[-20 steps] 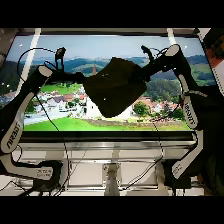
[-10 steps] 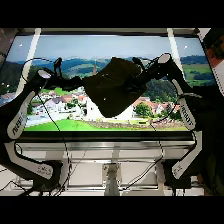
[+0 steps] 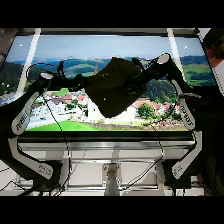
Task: Fold the clothes and pants, and hang the long-sleeved shirts on hangers.
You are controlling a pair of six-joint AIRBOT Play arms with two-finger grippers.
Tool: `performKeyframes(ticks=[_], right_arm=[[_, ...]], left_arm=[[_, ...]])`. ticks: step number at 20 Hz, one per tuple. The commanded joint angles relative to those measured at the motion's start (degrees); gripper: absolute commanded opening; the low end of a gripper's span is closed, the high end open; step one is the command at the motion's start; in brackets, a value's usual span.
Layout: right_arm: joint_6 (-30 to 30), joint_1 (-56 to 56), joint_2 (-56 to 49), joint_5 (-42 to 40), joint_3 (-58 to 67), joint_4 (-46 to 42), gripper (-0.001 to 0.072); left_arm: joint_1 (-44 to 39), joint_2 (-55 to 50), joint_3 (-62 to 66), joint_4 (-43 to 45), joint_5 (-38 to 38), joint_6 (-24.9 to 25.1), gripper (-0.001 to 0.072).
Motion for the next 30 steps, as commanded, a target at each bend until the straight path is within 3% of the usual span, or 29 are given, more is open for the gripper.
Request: performKeyframes(ticks=[1,4,5,6,7,9,10,12,13,15,17,21,25,28,30], right_arm=[[0.0,0.0,0.0,0.0,0.0,0.0,0.0384],[0.0,0.0,0.0,0.0,0.0,0.0,0.0384],[0.0,0.0,0.0,0.0,0.0,0.0,0.0384],[0.0,0.0,0.0,0.0,0.0,0.0,0.0383],[0.0,0.0,0.0,0.0,0.0,0.0,0.0383],[0.0,0.0,0.0,0.0,0.0,0.0,0.0375],[0.0,0.0,0.0,0.0,0.0,0.0,0.0306],[0.0,0.0,0.0,0.0,0.0,-0.8,0.0018],[-0.2,0.0,0.0,-0.3,0.0,-1.0,0.0018],[-0.8,0.2,0.1,-3.1,-0.5,-0.7,0.0016],[-1.7,1.7,0.1,-4.7,-3.1,0.1,0.0016],[-4.7,8.4,2.8,-12.0,-16.3,1.9,0.0015],[-5.9,13.1,11.9,-30.9,-35.3,11.8,0.0015],[-3.6,16.0,17.3,-45.4,-45.3,25.4,0.0017],[1.4,18.7,17.5,-47.5,-46.8,25.3,0.0063]], left_arm=[[-0.1,-0.2,0.1,-3.1,-0.6,0.0,0.0434],[-0.5,-0.2,0.1,-3.1,-0.2,0.0,0.0404],[-0.5,-0.2,0.1,-3.1,0.3,0.3,0.031],[-0.2,-0.2,0.1,-3.2,0.9,1.6,0.0138],[0.0,-0.2,0.1,-3.2,1.0,3.5,0.0023],[0.1,-0.2,0.1,-3.1,1.0,7.6,0.002],[0.2,-0.1,0.1,-3.0,1.0,8.9,0.0018],[0.0,0.9,0.1,2.2,1.6,9.1,0.0016],[-0.5,2.2,0.1,9.3,1.6,7.7,0.0015],[-1.8,5.5,-0.1,26.9,1.6,-1.7,0.0016],[-3.3,8.6,-0.1,38.0,0.9,-6.4,0.0016],[-4.7,12.2,-0.1,39.8,0.7,-6.4,0.0018],[-4.9,13.0,-0.1,39.8,0.4,-6.4,0.0019],[-4.9,13.0,-0.1,39.8,-0.2,-6.4,0.0019],[-4.9,13.0,-0.1,39.7,-0.4,-6.4,0.0019]])
